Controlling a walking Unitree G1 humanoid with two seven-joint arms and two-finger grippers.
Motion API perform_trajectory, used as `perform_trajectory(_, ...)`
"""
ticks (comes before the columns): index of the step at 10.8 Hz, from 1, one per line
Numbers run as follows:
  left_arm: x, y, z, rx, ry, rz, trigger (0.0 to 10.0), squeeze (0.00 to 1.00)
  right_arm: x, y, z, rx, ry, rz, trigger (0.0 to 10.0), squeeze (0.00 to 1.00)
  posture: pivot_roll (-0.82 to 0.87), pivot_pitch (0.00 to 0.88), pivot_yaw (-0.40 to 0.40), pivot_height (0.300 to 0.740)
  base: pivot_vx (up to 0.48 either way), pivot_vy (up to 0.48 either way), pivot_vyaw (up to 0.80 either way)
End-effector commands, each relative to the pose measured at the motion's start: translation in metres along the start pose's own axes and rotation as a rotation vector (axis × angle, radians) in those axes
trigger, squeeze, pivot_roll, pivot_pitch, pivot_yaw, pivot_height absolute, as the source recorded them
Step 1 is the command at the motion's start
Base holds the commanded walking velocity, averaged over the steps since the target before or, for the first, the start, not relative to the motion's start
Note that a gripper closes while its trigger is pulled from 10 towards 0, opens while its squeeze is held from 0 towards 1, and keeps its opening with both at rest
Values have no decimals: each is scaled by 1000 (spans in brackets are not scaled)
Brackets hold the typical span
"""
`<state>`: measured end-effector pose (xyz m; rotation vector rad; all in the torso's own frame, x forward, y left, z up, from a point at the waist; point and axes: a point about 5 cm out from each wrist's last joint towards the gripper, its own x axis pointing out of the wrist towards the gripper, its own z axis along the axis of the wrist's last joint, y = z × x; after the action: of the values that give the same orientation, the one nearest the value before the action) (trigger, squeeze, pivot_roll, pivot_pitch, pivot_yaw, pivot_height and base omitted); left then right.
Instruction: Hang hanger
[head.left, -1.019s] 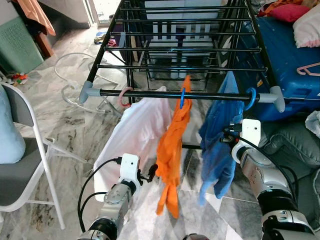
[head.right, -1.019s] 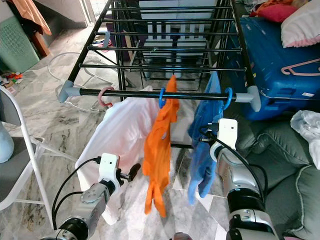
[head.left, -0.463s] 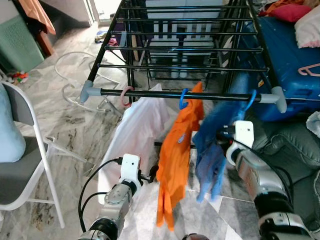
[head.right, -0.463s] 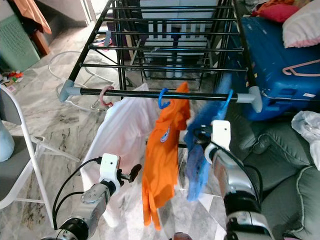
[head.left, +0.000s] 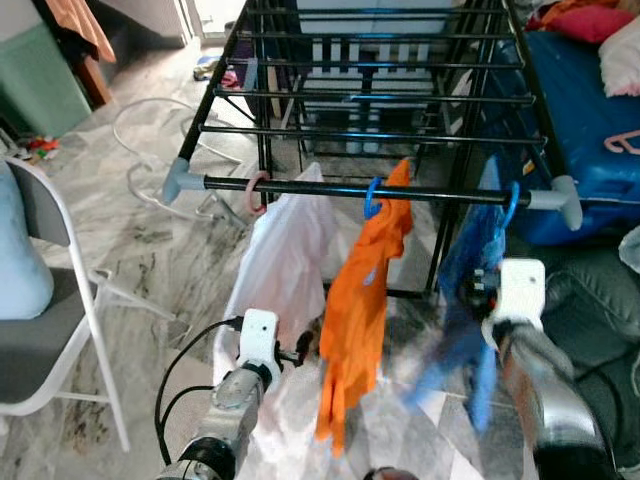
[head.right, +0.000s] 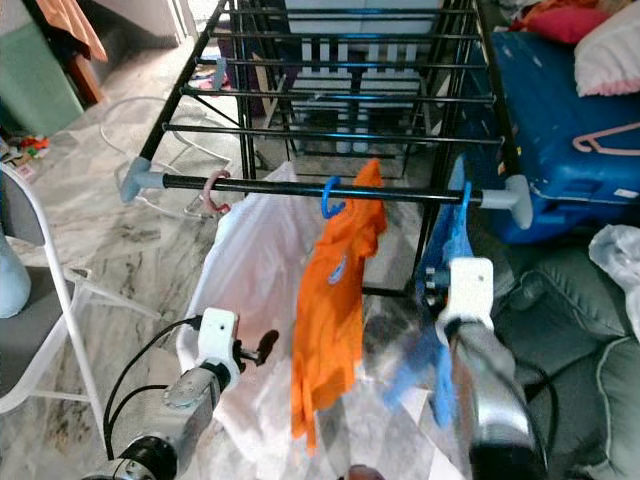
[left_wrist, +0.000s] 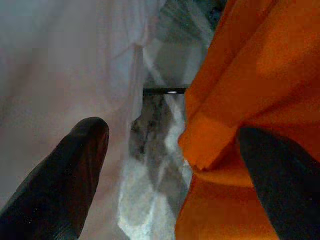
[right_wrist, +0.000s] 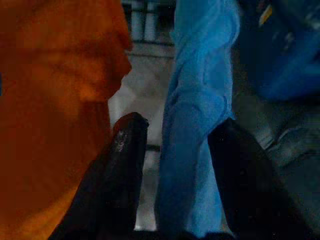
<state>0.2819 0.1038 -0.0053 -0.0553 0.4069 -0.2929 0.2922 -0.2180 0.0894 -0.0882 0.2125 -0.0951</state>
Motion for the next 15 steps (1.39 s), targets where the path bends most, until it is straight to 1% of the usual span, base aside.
perform_trajectory(1, -1, 1, -6, 13, 35, 0, 10000, 0, -5, 6, 5, -37, -39, -6, 10000, 1000, -306, 103, 64, 740, 0, 0, 0)
perform_trajectory(2, -1, -1, -5, 20, 37, -6, 10000, 0, -9, 7, 6, -32, -70, -27, 10000, 1000, -311, 103, 67, 740, 0, 0, 0)
perform_trajectory(3, 1, -1, -3, 24, 38, -9, 10000, 0, -19, 6, 10, -70, -126, -68, 10000, 1000, -319, 105, 73, 740, 0, 0, 0)
perform_trajectory(4, 1, -1, -2, 11, 40, -8, 10000, 0, -27, 6, 6, -71, -121, -86, 10000, 1000, -325, 109, 80, 740, 0, 0, 0)
perform_trajectory(5, 2, -1, -1, 21, 37, -3, 10000, 0, -37, 9, -3, -79, -116, -104, 10000, 1000, -325, 114, 82, 740, 0, 0, 0)
perform_trajectory(6, 2, -2, -1, 17, 34, -25, 10000, 0, -45, 15, -7, -79, -132, -95, 10000, 1000, -322, 116, 84, 740, 0, 0, 0)
perform_trajectory(8, 2, 0, 1, 8, 26, -9, 10000, 0, -55, 21, -12, -61, -154, -103, 10000, 1000, -304, 127, 85, 740, 0, 0, 0)
perform_trajectory(11, 1, 6, 0, 6, 31, 12, 10000, 0, -53, 24, -16, -64, -153, -89, 10000, 1000, -293, 137, 85, 740, 0, 0, 0)
perform_trajectory(15, 2, 7, 3, -5, 25, 24, 10000, 0, -44, 32, -15, -67, -148, -50, 10000, 1000, -279, 124, 75, 740, -374, 0, 0)
